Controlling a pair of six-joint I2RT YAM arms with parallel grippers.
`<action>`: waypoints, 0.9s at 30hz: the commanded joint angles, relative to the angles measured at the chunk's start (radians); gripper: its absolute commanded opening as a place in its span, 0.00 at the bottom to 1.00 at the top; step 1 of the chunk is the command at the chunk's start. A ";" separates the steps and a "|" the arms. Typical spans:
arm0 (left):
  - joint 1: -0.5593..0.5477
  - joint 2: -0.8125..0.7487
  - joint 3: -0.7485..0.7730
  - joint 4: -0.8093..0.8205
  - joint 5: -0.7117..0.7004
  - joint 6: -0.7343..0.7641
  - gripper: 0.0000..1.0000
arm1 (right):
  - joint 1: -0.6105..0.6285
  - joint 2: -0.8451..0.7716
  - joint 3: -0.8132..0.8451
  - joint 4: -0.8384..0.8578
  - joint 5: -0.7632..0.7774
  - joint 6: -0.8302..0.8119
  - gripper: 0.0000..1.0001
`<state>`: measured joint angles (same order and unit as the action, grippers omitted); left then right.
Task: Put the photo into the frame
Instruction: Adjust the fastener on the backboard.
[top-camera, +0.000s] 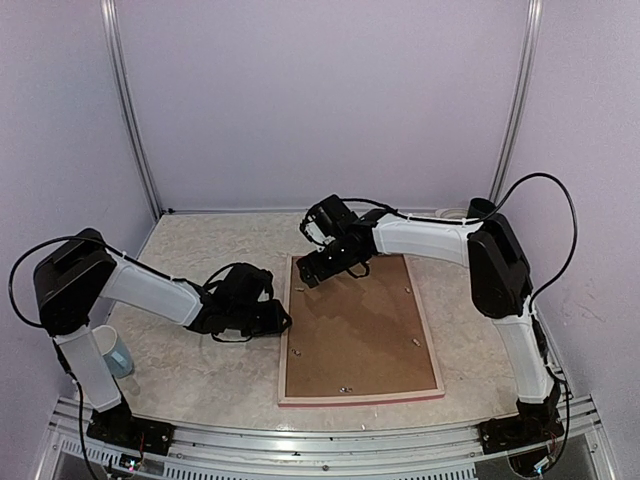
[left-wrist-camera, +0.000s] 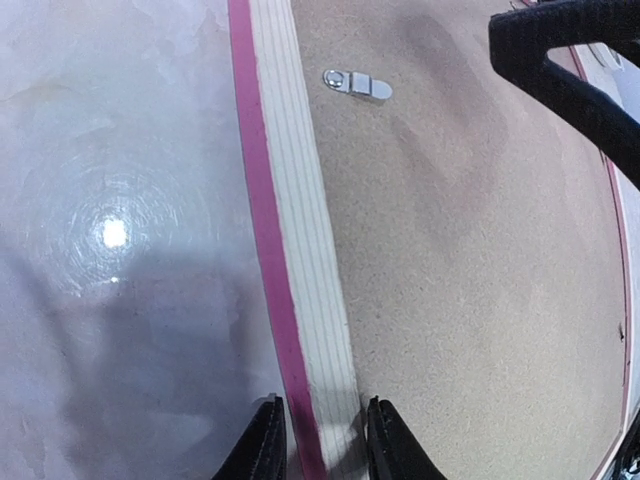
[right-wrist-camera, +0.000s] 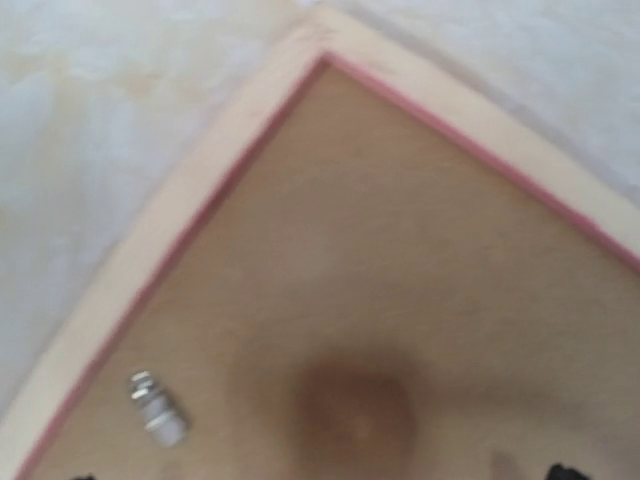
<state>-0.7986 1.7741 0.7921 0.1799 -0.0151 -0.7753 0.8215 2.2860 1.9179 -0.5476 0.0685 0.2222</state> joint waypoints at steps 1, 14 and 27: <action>0.020 -0.045 0.037 -0.073 -0.040 0.026 0.30 | -0.007 0.064 0.057 -0.011 0.056 0.002 0.97; 0.133 -0.068 0.076 -0.093 -0.001 0.055 0.35 | 0.003 0.135 0.036 0.005 0.034 -0.042 0.96; 0.145 0.082 0.258 -0.150 0.009 0.091 0.35 | 0.026 0.088 -0.035 0.037 -0.005 -0.053 0.96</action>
<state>-0.6594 1.8027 1.0092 0.0696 -0.0139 -0.7071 0.8188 2.3924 1.9255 -0.4633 0.0925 0.1940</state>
